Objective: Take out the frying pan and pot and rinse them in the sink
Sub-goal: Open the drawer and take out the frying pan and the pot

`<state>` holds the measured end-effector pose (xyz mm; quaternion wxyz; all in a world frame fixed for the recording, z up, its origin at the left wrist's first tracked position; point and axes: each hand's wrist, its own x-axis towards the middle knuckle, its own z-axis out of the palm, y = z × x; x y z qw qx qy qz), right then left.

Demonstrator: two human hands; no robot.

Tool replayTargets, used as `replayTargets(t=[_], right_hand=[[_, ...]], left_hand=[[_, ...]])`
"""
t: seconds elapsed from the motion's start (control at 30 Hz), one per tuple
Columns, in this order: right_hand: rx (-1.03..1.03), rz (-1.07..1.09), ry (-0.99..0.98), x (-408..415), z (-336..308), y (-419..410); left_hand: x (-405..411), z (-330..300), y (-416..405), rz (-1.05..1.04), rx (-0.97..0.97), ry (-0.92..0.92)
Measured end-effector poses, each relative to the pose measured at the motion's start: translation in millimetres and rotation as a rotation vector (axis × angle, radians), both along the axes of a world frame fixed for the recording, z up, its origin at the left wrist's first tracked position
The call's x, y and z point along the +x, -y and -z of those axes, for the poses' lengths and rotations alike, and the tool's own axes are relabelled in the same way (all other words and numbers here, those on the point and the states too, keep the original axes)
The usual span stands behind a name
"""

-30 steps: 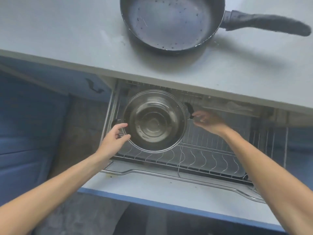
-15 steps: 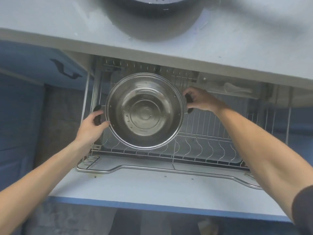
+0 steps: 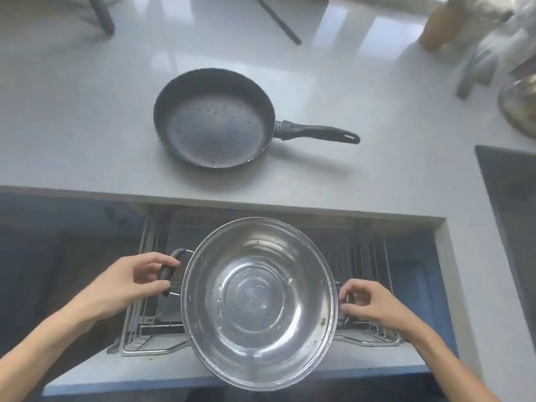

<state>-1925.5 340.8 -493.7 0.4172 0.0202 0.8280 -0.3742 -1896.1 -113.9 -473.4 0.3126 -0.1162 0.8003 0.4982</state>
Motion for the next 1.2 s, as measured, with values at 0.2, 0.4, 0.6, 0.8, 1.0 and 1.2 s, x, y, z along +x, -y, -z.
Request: replayTargets(t=[0.2, 0.4, 0.6, 0.8, 1.0, 1.2], right_hand=[[-0.011, 0.218, -0.162, 28.1, -104.7, -61.2], [-0.065, 0.563, -0.441, -8.6, -165.1, -144.2], [-0.099, 0.729, -0.566, -101.9, -128.6, -226.9], [-0.069, 0.667, -0.494, -179.4, -80.5, -269.5], [-0.076, 0.654, -0.474, -211.4, -48.8, -284.5], [-0.151, 0.674, -0.489, -216.5, -40.3, -287.5]], left_hand=[[-54.8, -84.4, -56.2, 0.187, 0.045, -0.114], [-158.4, -127.5, -164.8, 0.311, 0.176, -0.268], [-269.8, -115.0, -264.3, 0.310, 0.103, -0.304], [-342.7, -77.9, -320.3, 0.236, -0.004, -0.286], [-361.2, -53.8, -338.0, 0.160, -0.060, -0.253], [-359.0, -50.2, -339.7, 0.198, -0.138, -0.293]])
